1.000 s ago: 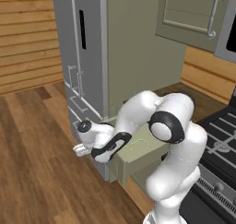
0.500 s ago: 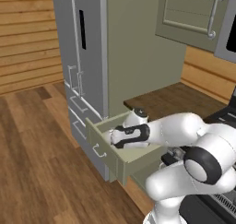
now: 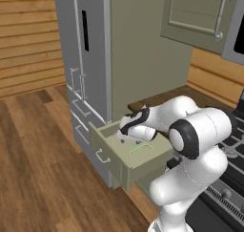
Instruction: Take a straw from the drawer in front and place it inside the glass cup on the dining counter.
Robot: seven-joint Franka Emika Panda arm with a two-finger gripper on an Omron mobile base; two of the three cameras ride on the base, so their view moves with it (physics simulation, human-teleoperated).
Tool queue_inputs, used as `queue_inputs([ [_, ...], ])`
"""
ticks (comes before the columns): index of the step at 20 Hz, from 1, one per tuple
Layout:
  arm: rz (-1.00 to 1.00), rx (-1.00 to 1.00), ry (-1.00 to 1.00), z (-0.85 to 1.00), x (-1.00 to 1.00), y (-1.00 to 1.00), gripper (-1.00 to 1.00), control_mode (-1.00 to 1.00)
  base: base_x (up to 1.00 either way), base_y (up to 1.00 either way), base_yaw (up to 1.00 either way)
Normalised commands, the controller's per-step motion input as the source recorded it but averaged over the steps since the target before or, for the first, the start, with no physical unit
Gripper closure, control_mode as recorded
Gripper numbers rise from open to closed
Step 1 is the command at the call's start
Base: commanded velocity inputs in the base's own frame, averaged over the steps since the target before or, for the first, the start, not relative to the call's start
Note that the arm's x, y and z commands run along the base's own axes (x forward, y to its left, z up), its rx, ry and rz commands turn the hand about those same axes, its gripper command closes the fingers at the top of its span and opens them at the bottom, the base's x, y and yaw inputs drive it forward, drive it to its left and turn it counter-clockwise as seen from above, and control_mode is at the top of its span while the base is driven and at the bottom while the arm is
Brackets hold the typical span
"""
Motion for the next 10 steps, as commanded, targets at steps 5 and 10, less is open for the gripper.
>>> queue_inputs([
  [5, 0.0, -0.11, 0.06, -0.34, 0.48, -0.01, -1.0, -1.0, 0.0, 0.0, 0.0],
  [10, 0.02, -0.03, 0.04, -0.67, 0.24, 0.0, -1.0, -1.0, 0.0, 0.0, 0.0],
])
